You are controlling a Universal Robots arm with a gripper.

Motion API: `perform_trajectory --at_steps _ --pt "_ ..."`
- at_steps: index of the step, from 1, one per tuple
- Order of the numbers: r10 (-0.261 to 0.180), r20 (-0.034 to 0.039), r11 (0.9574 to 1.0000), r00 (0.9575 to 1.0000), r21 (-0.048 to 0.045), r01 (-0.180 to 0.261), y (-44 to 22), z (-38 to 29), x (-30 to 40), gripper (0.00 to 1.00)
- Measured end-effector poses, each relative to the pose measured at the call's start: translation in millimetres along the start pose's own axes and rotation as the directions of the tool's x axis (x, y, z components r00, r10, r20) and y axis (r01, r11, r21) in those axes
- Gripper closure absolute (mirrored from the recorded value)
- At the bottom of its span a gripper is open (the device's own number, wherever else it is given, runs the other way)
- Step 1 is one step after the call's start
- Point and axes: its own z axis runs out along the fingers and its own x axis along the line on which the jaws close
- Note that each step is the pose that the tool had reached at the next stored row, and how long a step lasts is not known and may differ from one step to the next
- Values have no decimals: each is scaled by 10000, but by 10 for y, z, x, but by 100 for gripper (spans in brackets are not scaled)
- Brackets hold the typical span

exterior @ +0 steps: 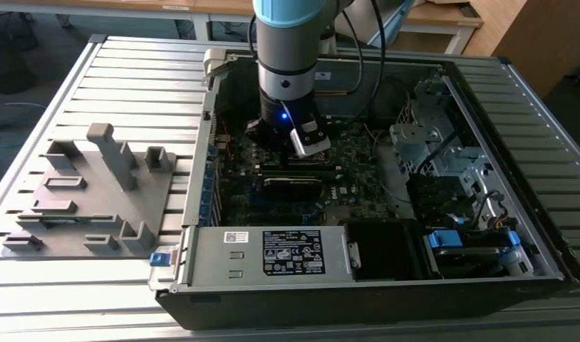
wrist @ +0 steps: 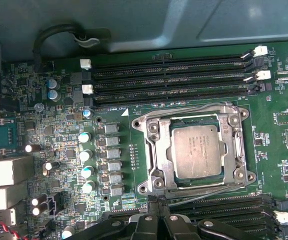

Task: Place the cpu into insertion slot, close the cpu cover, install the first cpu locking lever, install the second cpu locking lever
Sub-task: 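Install the second cpu locking lever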

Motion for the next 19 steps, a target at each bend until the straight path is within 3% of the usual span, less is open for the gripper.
perform_trajectory --at_steps 12,15,19 --pt "-2 24 10000 10000 -12 2 -6 -2 54 90" --pt "7 7 9998 10000 -174 -7 -7 -3 57 90" --pt "7 6 9998 10000 -193 -7 -13 -2 56 90"
